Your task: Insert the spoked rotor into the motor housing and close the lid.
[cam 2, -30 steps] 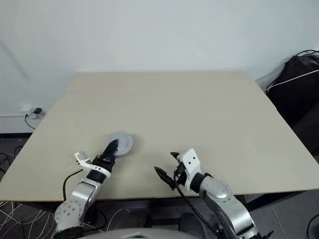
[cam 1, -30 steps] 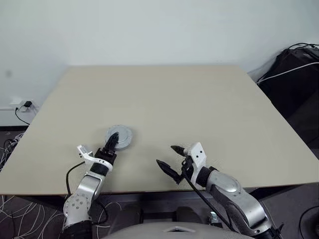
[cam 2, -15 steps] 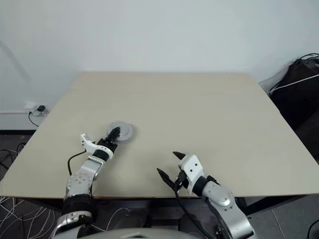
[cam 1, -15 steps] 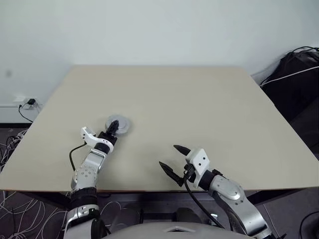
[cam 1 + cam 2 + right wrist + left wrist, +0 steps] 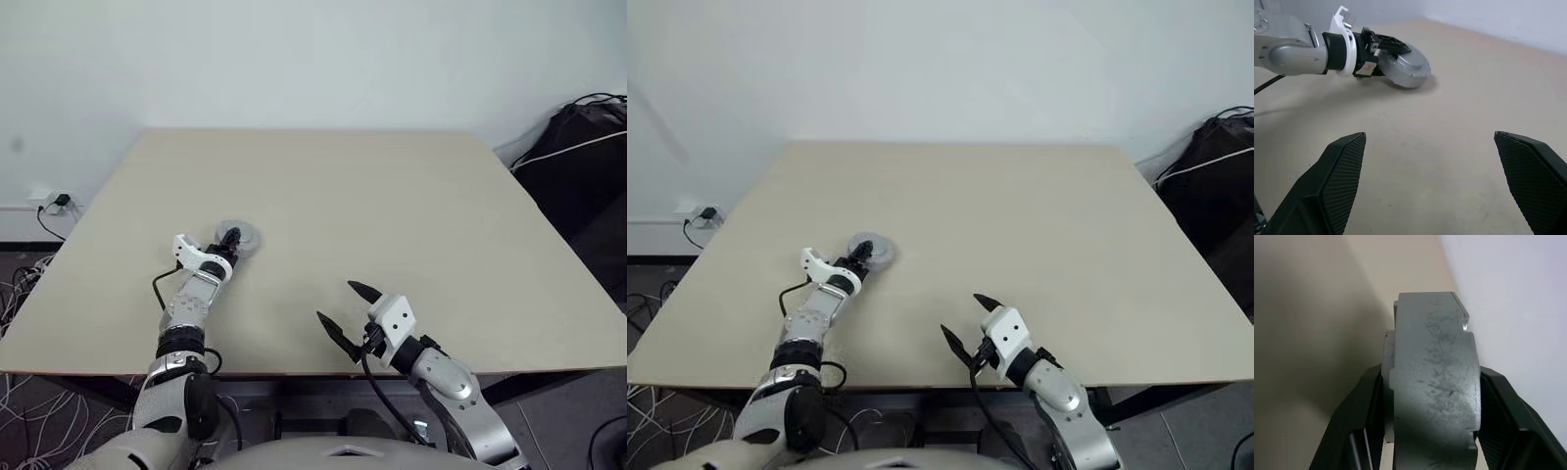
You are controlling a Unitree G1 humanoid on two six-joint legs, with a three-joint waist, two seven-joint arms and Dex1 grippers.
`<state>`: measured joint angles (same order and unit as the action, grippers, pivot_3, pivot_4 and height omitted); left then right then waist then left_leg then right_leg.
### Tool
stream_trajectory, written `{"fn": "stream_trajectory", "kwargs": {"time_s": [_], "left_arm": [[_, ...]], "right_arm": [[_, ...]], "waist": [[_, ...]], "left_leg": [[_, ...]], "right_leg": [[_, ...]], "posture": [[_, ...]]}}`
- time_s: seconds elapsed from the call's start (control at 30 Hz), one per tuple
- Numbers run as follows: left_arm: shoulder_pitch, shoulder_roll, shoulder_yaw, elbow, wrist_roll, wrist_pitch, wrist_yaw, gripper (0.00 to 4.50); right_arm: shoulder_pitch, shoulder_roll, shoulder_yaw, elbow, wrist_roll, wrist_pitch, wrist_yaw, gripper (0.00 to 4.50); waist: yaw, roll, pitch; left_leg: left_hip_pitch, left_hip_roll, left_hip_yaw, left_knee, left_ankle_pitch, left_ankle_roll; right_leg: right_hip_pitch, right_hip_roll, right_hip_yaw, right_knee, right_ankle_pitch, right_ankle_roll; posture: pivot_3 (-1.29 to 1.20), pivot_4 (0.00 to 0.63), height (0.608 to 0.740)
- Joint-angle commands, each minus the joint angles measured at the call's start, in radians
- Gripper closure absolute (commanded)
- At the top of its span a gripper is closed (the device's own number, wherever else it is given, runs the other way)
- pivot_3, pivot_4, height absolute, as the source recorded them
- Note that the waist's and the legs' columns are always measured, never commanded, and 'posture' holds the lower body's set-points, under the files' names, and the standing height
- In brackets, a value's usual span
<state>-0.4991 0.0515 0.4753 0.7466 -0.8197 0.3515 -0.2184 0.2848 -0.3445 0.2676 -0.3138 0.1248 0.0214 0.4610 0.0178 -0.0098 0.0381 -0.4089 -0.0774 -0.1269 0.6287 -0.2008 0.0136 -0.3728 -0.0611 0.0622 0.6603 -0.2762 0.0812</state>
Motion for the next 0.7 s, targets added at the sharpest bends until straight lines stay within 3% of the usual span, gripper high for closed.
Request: {"fn": "stream_trajectory", "kwargs": {"time_s": [0.03,0.33,0.57,0.7], "left_arm": [[-0.063,0.010,0.012,0.006,0.026,-0.029,-0.006,2.38],[-0.043,0.017,0.033,0.009,0.068,-0.003,0.019,2.38],[0.038,0.018,0.036,-0.085,0.064,0.062,0.024,0.05],[0.107,0.016,0.037,-0.177,0.055,0.111,0.035,0.05]], "right_arm": [[-0.006,0.003,-0.016,-0.019,0.009,-0.004,0.009,0.00],[-0.010,0.005,-0.018,-0.018,0.010,0.019,0.017,0.00],[-0.015,0.008,-0.018,-0.015,0.008,0.031,0.023,0.00],[-0.018,0.007,-0.017,-0.012,0.007,0.034,0.025,0.00]], "waist": [[-0.001,0.000,0.000],[-0.006,-0.001,0.000],[-0.007,-0.001,-0.002],[-0.019,0.000,-0.003]], "left_leg": [[0.000,0.000,0.000,0.000,0.000,0.000],[0.007,0.000,0.000,0.000,0.001,0.000],[0.010,0.001,0.000,-0.001,0.001,0.000],[0.013,0.001,0.001,-0.002,0.001,0.000]], "right_leg": [[0.000,0.000,0.000,0.000,0.000,0.000],[0.007,0.000,0.000,0.000,-0.001,0.005],[0.010,0.000,0.000,0.000,-0.002,0.003],[0.011,0.000,0.001,0.000,-0.004,0.000]], "posture": [[0.00,0.000,0.740],[0.00,0.000,0.740],[0.00,0.000,0.740],[0.00,0.000,0.740]]}}
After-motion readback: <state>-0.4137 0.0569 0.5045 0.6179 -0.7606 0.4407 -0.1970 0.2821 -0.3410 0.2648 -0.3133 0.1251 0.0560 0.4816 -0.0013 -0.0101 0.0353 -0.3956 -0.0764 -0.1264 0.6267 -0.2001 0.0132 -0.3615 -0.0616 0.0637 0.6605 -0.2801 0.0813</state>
